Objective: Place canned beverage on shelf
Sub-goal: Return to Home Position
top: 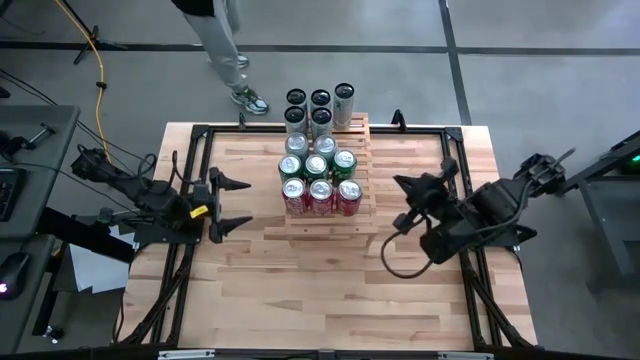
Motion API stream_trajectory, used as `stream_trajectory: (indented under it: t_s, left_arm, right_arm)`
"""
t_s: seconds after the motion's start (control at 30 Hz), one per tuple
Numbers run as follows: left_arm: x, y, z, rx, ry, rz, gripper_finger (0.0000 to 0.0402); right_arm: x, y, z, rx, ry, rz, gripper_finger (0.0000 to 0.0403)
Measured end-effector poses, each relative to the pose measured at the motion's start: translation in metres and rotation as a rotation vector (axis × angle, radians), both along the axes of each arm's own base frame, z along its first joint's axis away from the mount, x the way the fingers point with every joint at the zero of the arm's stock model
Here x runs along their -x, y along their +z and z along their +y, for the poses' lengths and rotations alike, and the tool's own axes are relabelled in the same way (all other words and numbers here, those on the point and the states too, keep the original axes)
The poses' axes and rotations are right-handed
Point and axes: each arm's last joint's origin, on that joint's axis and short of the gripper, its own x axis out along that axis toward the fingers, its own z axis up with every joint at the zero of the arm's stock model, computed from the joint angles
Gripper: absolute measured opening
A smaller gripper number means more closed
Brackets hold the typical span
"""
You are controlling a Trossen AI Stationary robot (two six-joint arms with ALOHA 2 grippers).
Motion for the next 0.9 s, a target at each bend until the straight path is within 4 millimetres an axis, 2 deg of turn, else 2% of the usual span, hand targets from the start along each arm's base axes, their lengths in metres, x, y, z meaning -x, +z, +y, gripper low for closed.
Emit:
stream_trajectory:
  t_s: [0.17, 0.37, 0.5, 0.9]
  left_arm:
    - [-0.004, -0.008, -0.001, -0.088, -0.058, -0.083, 0.0394]
    - [-0.01, -0.035, 0.006, -0.115, -0.116, -0.103, 0.0394]
    - [-0.01, -0.039, 0.012, -0.094, -0.14, -0.149, 0.0394]
    - [-0.011, -0.04, 0.029, -0.084, -0.196, -0.153, 0.0394]
  right_arm:
    - [0.027, -0.023, -0.008, -0.049, -0.011, -0.043, 0.0]
    - [0.048, -0.044, -0.021, -0.109, -0.03, -0.105, 0.0]
    - [0.053, -0.049, -0.026, -0.13, -0.021, -0.144, 0.0]
    - [0.048, -0.049, -0.031, -0.157, 0.008, -0.126, 0.0]
